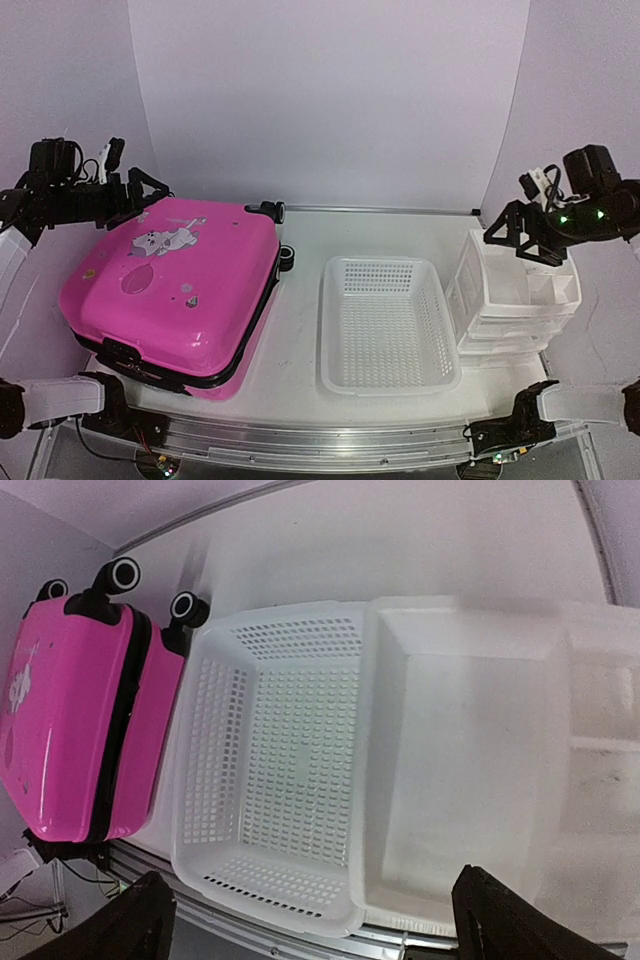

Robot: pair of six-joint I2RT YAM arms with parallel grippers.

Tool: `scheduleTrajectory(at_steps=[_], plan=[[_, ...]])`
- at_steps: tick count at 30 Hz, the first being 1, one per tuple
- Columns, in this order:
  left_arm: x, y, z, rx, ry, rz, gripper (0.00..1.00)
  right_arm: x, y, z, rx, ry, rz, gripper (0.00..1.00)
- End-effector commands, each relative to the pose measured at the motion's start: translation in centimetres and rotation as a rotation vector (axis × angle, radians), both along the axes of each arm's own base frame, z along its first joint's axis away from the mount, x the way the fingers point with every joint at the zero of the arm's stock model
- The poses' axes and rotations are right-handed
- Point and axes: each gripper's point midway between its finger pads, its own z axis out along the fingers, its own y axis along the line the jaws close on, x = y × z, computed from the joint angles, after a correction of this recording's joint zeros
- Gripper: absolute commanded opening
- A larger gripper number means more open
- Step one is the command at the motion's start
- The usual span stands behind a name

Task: Open, take out, and arrange the luggage

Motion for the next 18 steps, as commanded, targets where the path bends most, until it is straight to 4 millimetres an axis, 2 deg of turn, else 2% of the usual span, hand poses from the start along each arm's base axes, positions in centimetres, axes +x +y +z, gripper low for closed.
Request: scheduleTrajectory(at_steps=[1,5,7,10,12,15,18], plan=[[-0.6,-3.6,1.5,-0.067,-0.046,-0.167,1.00,2.6,5.1,2.3,0.072,-0.095,0.144,0.98],[-1.0,-6.4,0.7,-0.060,-0.021,-0.251,0.99,2.2,11.1,0.4,-0.072,-0.082,0.339,0.98],[-1.2,-7.3,0.4,-0.054,-0.015,-0.277,0.99,1.6,14.2,-1.3,-0.186,-0.062,0.442,0.98],[-1.3,-7.8,0.2,-0.046,-0.017,-0.294,0.99,0.6,18.1,-4.5,-0.367,-0.030,0.561,0.98],[-1.3,-7.8,0.1,-0.037,-0.025,-0.293,0.99,-0.3,20.3,-7.4,-0.502,0.008,0.636,0.98],[-1.5,-7.7,0.1,-0.023,-0.038,-0.296,1.00,-3.4,23.0,-10.4,-0.608,0.029,0.794,0.98],[-1.6,-7.6,-0.3,0.003,-0.047,-0.297,0.99,-7.6,23.8,-13.1,-0.692,0.041,0.990,0.98]])
